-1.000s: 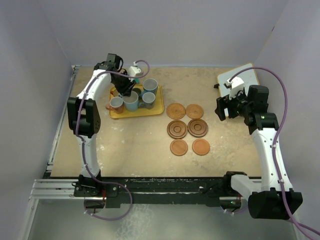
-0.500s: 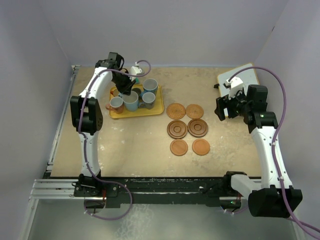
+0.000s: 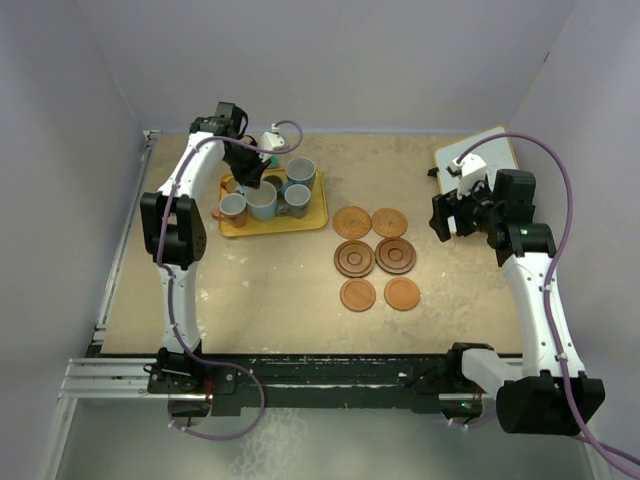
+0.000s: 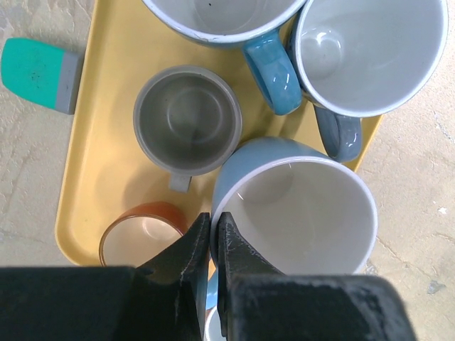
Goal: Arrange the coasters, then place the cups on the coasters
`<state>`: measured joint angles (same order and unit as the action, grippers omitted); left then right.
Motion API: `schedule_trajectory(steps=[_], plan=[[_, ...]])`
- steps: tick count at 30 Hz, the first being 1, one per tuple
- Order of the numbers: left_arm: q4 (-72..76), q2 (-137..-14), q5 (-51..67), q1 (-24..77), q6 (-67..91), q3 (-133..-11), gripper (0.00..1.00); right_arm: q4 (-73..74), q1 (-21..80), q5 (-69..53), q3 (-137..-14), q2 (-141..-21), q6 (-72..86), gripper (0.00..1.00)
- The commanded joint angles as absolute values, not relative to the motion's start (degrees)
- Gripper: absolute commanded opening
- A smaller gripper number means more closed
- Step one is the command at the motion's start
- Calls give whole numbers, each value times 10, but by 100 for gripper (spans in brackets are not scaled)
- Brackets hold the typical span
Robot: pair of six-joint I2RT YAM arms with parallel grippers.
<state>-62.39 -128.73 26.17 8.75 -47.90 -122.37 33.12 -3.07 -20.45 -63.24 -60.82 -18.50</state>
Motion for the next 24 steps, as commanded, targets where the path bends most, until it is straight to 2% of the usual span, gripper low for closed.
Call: schedule_trajectory(steps=[1, 5, 16, 22, 24], plan=[[-632, -1291, 273, 91, -504, -1257, 3, 325, -33, -202, -638, -612, -192, 81], [-636, -1293, 270, 93, -509, -1258, 4, 326, -33, -203, -638, -612, -192, 81], [-683, -1337, 255, 95, -525, -1300, 18, 325, -33, -199, -638, -611, -194, 81], [-683, -1344, 254, 97, -526, -1300, 18, 326, -33, -196, -637, -613, -195, 81], [-682, -1345, 254, 98, -526, -1301, 14, 326, -33, -196, -637, -613, -195, 81]])
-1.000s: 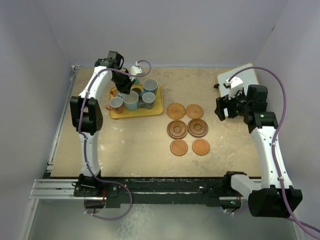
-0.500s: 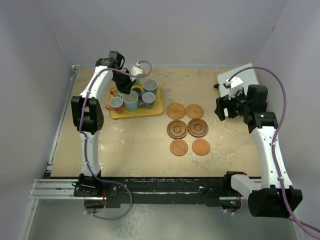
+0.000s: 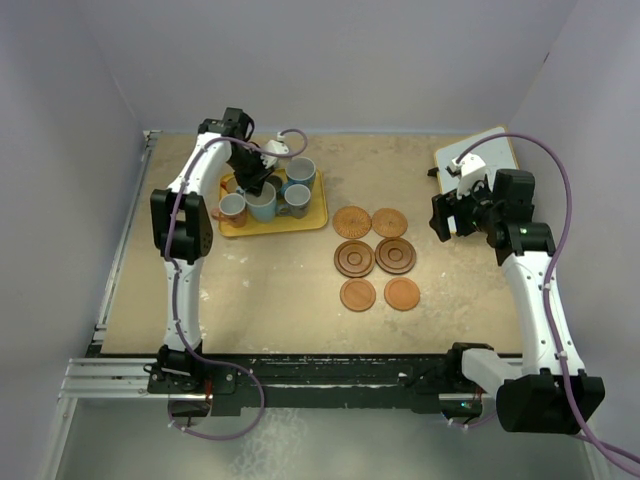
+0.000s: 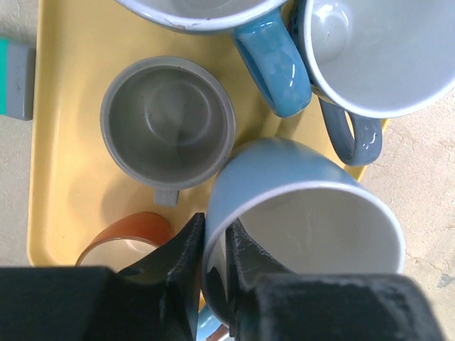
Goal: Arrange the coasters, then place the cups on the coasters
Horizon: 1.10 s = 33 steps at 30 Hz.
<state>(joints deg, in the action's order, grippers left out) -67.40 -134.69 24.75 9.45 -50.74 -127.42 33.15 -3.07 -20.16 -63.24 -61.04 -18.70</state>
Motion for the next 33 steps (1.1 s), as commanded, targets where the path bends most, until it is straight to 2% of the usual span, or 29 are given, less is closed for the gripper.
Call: schedule_trajectory(steps=[1, 5, 22, 28, 33], plan=[[-682, -1344, 254, 98, -528, -1302, 11, 326, -33, -196, -637, -614, -195, 81], [-680, -1336, 254, 98, -531, -1305, 3, 327, -33, -196, -639, -617, -196, 81], [-672, -1246, 255, 99, -525, -1337, 3, 328, -33, -199, -639, -614, -194, 82], [-642, -1174, 237, 107, -460, -1320, 3, 327, -33, -208, -640, -617, -189, 82], [-565, -1088, 225, 135, -359, -1240, 3, 320, -32, -222, -642, -622, -176, 82]])
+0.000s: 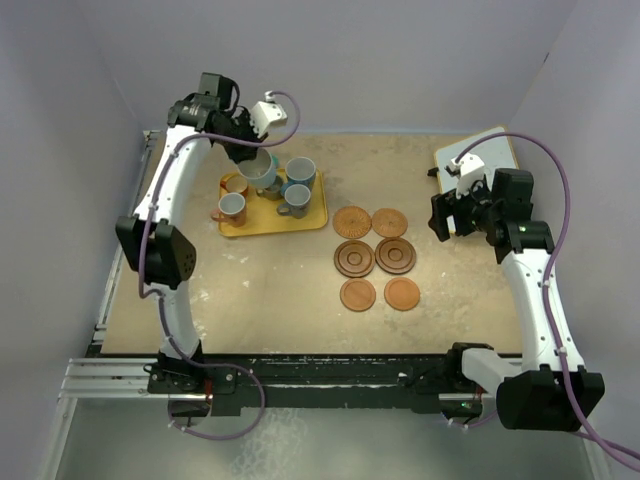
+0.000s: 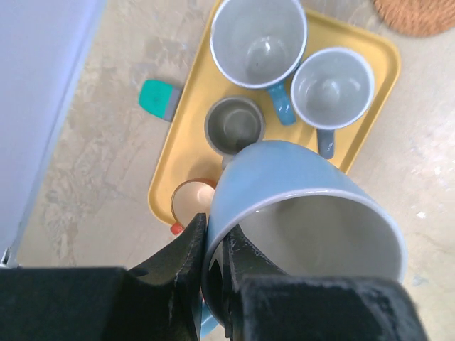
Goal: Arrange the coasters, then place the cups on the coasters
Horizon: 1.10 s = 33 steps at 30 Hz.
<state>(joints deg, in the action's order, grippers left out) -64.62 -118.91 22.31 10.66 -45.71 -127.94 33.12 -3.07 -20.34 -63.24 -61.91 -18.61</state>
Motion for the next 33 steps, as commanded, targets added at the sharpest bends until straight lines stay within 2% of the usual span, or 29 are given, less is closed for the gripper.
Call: schedule_trajectory(steps=[1, 7, 12, 19, 21, 25, 33], plan=[[-540, -1064, 209, 153, -334, -1215, 3, 317, -31, -229, -644, -623, -170, 82], [-418, -1003, 112, 250, -226, -1100, 3, 317, -5, -268, -697, -648, -144, 80], [-357, -1024, 79, 302, -119, -1095, 3, 269, 38, -294, -735, -662, -93, 79], [-257, -1073, 13, 362, 31, -1090, 3, 120, 108, -296, -713, -684, 31, 79], [-234, -1084, -38, 382, 93, -1089, 3, 81, 112, -294, -702, -693, 62, 79], [-209, -1090, -134, 414, 152, -1079, 3, 39, 121, -275, -688, -710, 98, 78], [-254, -1111, -155, 428, 259, -1103, 3, 63, 148, -176, -703, -754, 126, 69]])
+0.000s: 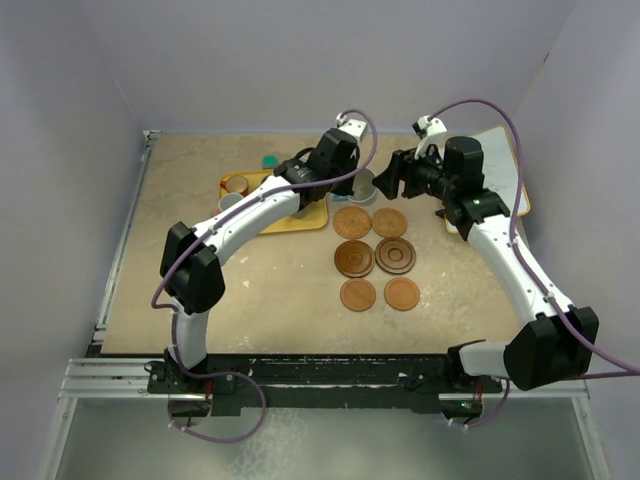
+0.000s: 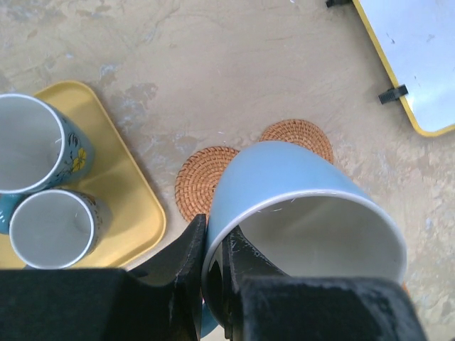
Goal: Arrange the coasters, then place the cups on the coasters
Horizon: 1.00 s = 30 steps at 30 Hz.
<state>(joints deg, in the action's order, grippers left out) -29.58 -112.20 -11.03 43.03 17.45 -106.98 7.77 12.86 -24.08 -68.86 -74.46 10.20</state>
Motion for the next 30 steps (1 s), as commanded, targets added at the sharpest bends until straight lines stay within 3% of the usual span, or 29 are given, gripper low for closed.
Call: schedule_trajectory(steps=[1, 20, 26, 30], plan=[[-258, -1112, -162, 429, 269, -1102, 3, 75, 153, -159, -709, -759, 124, 68], [-240, -1128, -196, 445, 295, -1076, 3, 107, 176, -129, -753, -845, 137, 61], [-239, -1135, -194, 449, 295, -1079, 3, 123, 189, -92, -769, -872, 136, 55], [-243, -1145, -188, 451, 295, -1086, 3, 140, 192, -59, -781, -886, 137, 44]])
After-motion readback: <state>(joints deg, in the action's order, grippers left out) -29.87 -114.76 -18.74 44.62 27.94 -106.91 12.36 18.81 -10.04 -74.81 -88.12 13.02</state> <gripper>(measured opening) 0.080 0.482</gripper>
